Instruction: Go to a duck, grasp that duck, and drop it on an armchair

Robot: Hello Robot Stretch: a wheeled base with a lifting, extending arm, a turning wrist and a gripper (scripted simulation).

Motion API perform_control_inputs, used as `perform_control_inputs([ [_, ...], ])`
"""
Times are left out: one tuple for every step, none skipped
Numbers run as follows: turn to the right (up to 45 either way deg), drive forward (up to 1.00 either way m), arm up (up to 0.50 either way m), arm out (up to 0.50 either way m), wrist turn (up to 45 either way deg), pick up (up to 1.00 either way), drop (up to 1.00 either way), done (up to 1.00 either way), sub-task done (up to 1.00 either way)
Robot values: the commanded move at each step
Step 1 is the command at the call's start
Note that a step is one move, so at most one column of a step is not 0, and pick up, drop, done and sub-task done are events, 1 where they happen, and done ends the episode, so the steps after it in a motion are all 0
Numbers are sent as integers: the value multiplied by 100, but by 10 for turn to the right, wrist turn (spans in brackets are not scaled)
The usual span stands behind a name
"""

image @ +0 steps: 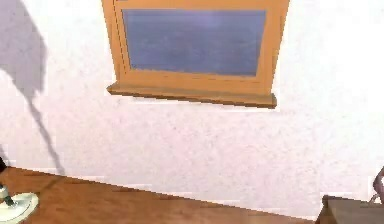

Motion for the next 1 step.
perform_control_inputs([
  [-450, 0, 0, 0, 0, 0, 0, 0, 0],
])
